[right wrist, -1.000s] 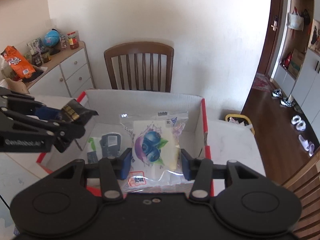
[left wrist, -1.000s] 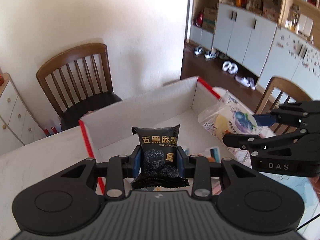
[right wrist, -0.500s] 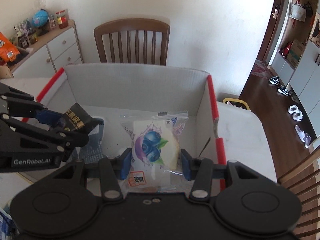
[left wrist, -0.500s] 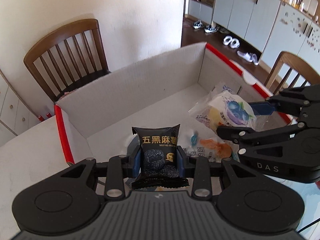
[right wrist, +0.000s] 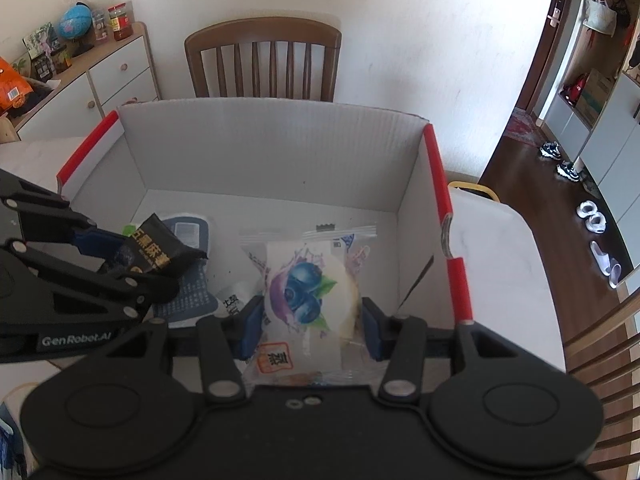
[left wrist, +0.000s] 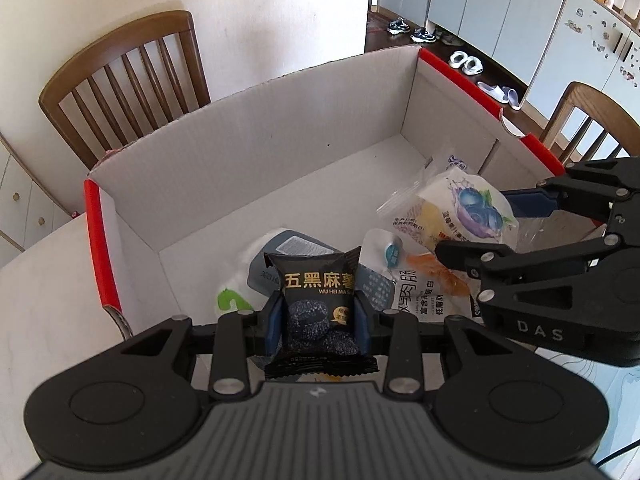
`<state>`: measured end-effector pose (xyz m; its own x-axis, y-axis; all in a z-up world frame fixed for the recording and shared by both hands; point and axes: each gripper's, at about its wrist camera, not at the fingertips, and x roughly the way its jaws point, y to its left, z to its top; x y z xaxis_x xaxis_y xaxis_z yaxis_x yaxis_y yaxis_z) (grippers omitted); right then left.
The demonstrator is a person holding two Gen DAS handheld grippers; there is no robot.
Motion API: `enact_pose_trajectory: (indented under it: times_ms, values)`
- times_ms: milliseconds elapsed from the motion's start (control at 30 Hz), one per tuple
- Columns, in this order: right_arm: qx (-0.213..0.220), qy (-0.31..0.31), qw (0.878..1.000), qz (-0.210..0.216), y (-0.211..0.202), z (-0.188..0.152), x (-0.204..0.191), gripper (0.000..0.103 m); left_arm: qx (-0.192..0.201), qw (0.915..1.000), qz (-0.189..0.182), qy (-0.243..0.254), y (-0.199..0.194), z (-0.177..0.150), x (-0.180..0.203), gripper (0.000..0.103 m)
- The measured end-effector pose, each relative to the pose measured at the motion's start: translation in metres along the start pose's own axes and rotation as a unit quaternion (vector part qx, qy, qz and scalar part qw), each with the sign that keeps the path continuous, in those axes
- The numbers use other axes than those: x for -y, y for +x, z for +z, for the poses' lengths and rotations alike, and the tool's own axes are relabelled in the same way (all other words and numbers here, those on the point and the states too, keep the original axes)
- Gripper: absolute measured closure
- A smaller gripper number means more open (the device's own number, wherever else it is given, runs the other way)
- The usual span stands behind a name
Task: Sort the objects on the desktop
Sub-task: 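Lower both packages into the shoebox and open both tools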
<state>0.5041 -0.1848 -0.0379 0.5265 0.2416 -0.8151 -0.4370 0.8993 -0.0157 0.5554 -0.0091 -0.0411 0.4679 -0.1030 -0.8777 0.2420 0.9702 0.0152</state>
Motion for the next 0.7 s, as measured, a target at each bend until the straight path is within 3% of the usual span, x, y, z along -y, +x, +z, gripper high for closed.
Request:
enact_pose_trajectory:
  times_ms: [100,233,300,700]
  values:
    - [-0.002,-0.003,1.0,0.002,-0.001,-0.001,-0.001,0.052,0.001,0.9999,0.005,0.009,-0.002,-0.002,0.003,0.066]
    - [0.013,0.002,1.0,0.008,-0.007,0.001,0.0,0.043,0.012,0.9995,0.026,0.015,-0.006,-0.003,0.006,0.046]
    - [0.019,0.009,1.0,0.013,-0.013,0.002,0.003,0.042,0.016,0.9995,0.025,0.009,-0.01,-0.003,0.004,0.041]
    - [0.049,0.011,0.998,0.027,-0.056,0.005,0.005,0.04,0.049,0.9988,0.005,-0.002,-0.057,-0.011,0.006,0.041]
